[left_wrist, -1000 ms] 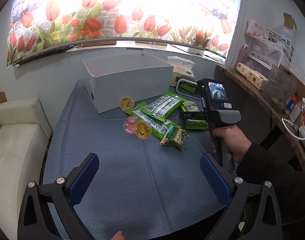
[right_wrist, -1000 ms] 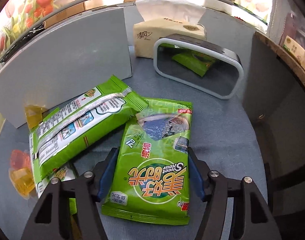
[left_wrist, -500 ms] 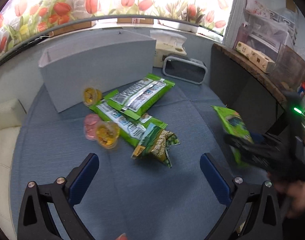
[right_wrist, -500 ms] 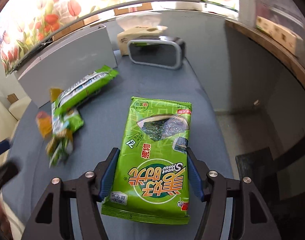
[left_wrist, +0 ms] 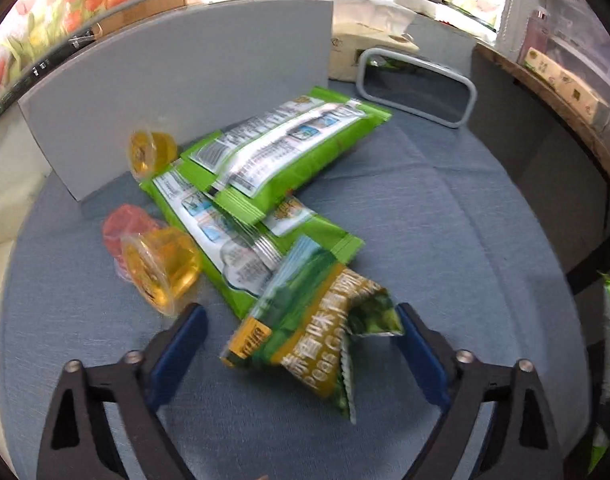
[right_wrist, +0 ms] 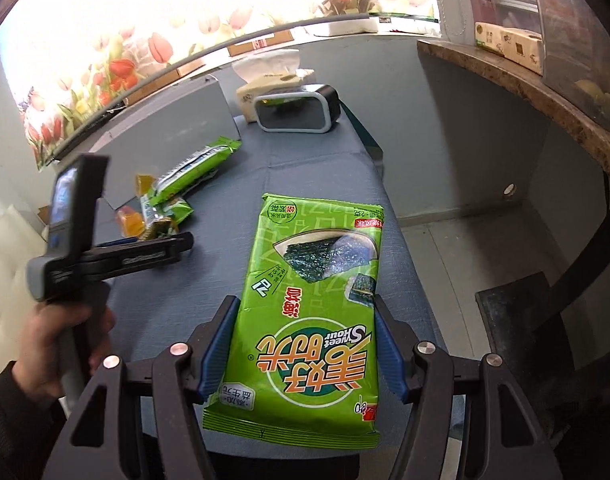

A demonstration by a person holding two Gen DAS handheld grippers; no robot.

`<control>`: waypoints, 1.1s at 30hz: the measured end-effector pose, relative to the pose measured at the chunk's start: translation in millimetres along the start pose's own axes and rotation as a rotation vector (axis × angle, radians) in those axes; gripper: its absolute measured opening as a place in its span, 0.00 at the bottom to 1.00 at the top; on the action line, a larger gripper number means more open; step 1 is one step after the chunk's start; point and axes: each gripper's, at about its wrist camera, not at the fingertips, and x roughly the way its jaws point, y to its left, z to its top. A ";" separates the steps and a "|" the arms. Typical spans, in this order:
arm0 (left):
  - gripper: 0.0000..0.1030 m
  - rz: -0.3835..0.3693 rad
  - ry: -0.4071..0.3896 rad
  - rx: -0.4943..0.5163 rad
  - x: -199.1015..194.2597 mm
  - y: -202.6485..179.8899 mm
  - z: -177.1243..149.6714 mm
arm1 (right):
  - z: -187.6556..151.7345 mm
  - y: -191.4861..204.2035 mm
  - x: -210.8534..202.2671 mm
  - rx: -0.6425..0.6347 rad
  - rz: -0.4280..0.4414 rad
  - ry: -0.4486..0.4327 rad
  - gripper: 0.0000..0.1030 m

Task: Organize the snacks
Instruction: 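Grasp a green seaweed packet with the right tool while the left tool grasps a pea snack packet, then carry both packets into the white box and release them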

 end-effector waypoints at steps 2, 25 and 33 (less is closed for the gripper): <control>0.70 -0.006 -0.007 0.004 -3.3 0.1 -0.3 | -1.2 1.8 -2.1 0.003 0.017 0.000 0.66; 0.45 -0.172 -0.218 -0.112 -163.0 93.1 -1.8 | 53.0 89.4 12.0 -0.167 0.195 -0.038 0.66; 0.45 -0.156 -0.303 -0.182 -167.2 149.3 60.3 | 139.6 164.4 50.5 -0.314 0.231 -0.104 0.66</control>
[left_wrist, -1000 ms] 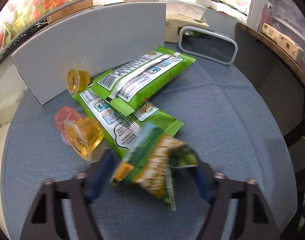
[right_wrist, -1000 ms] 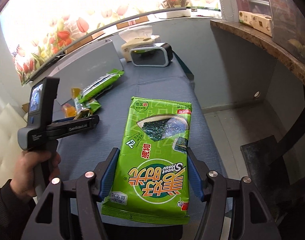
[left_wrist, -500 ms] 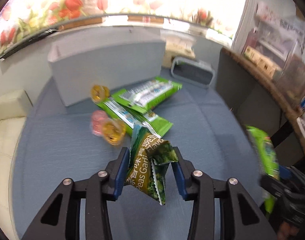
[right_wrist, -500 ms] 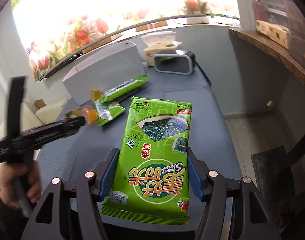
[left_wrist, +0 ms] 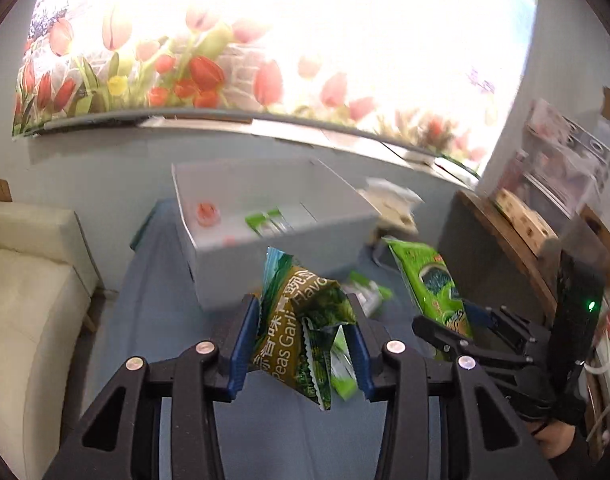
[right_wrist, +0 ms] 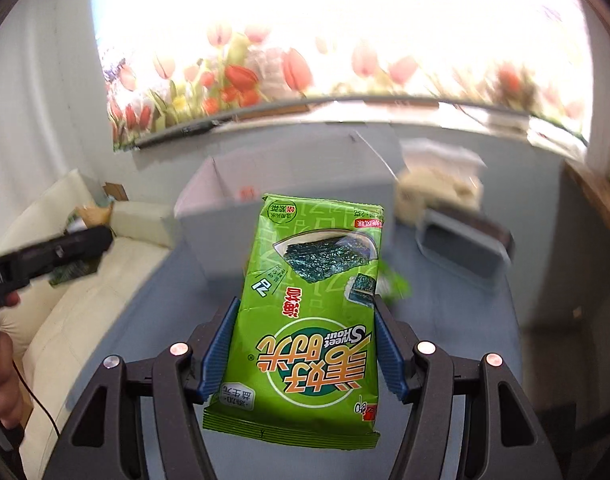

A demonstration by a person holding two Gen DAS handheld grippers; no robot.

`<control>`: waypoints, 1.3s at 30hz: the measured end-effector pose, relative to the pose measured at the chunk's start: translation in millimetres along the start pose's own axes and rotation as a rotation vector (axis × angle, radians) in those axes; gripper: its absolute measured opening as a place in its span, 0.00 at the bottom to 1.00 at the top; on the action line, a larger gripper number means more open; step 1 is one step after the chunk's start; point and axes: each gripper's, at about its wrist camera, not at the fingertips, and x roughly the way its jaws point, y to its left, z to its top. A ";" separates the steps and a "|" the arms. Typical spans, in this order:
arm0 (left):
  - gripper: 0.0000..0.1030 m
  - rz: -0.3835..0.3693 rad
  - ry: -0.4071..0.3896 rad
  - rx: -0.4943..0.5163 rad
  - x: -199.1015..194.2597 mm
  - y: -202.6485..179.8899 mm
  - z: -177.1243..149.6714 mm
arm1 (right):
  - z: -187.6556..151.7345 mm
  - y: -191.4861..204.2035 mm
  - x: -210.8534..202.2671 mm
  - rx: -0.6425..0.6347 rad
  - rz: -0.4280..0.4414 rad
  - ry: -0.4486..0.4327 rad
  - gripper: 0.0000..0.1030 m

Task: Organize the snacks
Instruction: 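Carry both packets into the white box and release them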

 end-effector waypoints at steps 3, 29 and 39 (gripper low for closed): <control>0.45 -0.016 -0.012 -0.022 20.9 17.4 29.2 | 44.1 7.2 28.8 -0.037 0.040 -0.009 0.66; 1.00 0.040 0.083 -0.022 159.0 86.2 120.4 | 144.9 -18.4 203.5 -0.060 -0.040 0.105 1.00; 1.00 0.057 0.044 0.050 131.5 77.7 113.1 | 139.5 -16.0 195.4 -0.038 -0.073 0.082 1.00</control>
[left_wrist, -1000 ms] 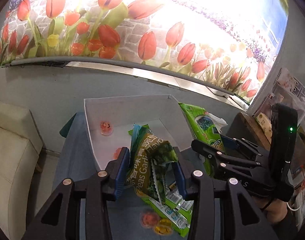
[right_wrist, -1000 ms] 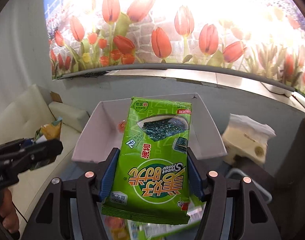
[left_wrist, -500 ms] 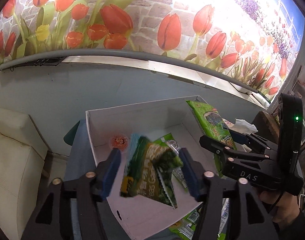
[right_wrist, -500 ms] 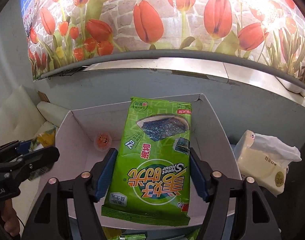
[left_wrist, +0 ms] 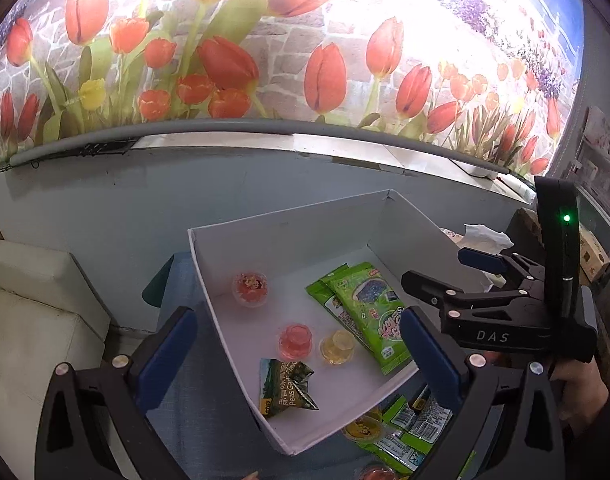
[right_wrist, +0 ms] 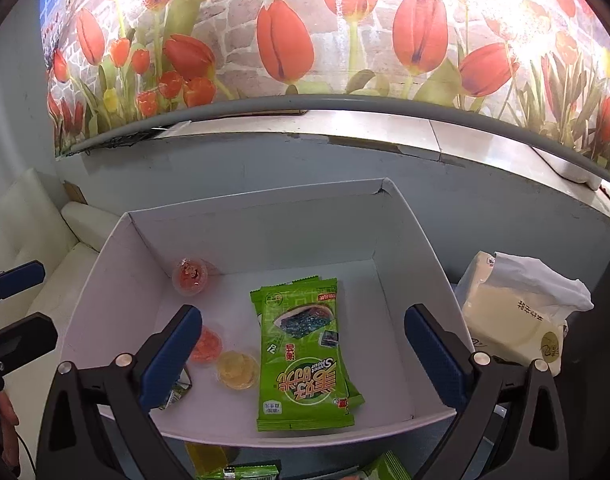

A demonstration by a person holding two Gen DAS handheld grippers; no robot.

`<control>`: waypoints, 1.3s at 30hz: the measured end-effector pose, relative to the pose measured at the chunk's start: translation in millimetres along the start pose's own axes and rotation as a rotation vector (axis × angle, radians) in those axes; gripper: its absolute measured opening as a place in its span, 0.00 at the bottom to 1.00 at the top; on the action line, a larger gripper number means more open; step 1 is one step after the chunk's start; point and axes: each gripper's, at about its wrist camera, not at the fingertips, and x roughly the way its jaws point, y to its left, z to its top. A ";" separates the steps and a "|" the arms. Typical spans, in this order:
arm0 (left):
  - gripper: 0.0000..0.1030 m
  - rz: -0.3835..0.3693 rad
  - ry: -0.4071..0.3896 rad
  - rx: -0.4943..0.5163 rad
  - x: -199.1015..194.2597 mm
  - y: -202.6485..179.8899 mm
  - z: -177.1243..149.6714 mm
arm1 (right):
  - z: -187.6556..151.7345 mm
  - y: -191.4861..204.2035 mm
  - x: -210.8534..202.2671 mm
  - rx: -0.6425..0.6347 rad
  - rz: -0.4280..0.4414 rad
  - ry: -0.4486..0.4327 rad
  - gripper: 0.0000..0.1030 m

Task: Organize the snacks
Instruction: 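Carry both packets into the white box and release them, then grasp a green stick-snack packet with the right tool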

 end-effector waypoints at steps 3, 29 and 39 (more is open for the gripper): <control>1.00 -0.009 -0.006 0.003 -11.9 -3.2 -3.2 | -3.6 6.8 -10.7 -0.007 0.003 -0.014 1.00; 1.00 -0.104 -0.026 0.029 -158.4 -57.9 -180.0 | -181.9 -39.6 -52.5 0.455 0.088 0.133 1.00; 1.00 -0.038 -0.010 0.056 -160.0 -44.3 -195.9 | -177.9 -56.2 -22.6 0.662 0.095 0.135 0.82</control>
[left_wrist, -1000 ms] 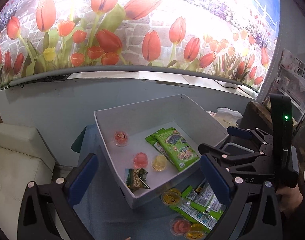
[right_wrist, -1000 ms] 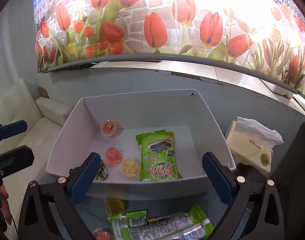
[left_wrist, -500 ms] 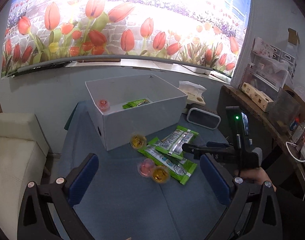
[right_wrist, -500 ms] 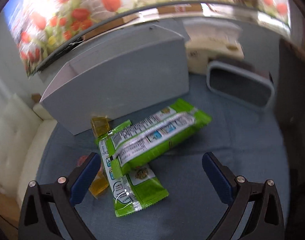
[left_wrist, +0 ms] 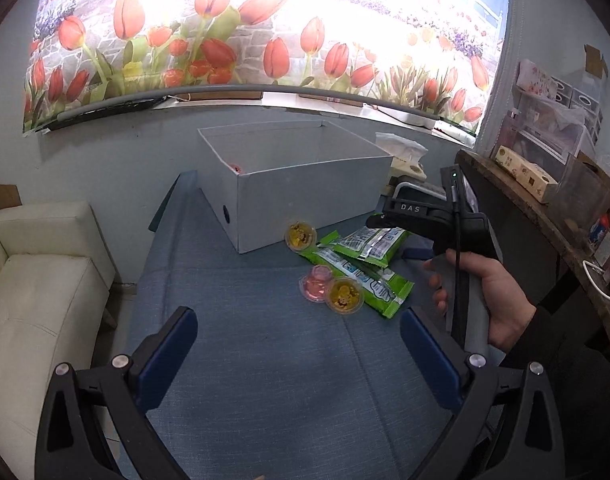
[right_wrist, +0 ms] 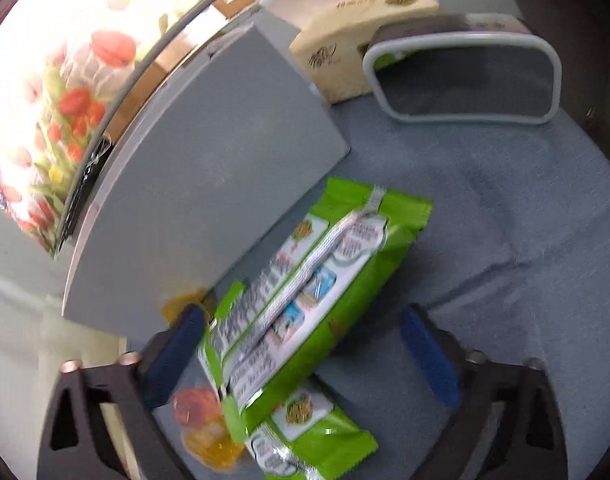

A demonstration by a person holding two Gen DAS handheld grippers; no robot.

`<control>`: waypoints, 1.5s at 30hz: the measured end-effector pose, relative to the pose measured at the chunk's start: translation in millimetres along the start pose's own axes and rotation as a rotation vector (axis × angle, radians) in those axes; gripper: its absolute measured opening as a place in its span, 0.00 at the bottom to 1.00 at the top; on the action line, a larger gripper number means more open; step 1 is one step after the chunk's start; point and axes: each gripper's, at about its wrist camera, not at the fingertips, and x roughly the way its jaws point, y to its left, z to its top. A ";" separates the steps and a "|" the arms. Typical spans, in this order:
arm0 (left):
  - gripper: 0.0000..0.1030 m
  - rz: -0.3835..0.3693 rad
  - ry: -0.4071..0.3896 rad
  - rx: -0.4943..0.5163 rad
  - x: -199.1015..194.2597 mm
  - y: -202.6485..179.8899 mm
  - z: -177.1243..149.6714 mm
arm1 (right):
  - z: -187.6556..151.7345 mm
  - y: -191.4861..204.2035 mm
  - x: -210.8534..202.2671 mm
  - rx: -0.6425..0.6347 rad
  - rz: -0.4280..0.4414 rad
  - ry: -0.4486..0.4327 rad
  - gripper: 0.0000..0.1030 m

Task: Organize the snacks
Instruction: 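Grasp a green stick-snack packet with the right tool, then grasp a yellow jelly cup with the left tool while the right tool holds the stick packet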

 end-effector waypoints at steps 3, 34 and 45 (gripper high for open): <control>1.00 -0.005 -0.002 -0.004 -1.1 2.8 -1.3 | 1.9 2.9 2.8 0.006 -0.002 0.010 0.52; 1.00 0.091 0.107 0.072 90.1 -35.0 4.3 | -43.5 36.9 -126.4 -0.400 0.032 -0.127 0.13; 0.89 0.074 0.217 -0.009 178.9 -55.1 2.6 | -101.0 -2.4 -160.3 -0.434 0.026 -0.088 0.13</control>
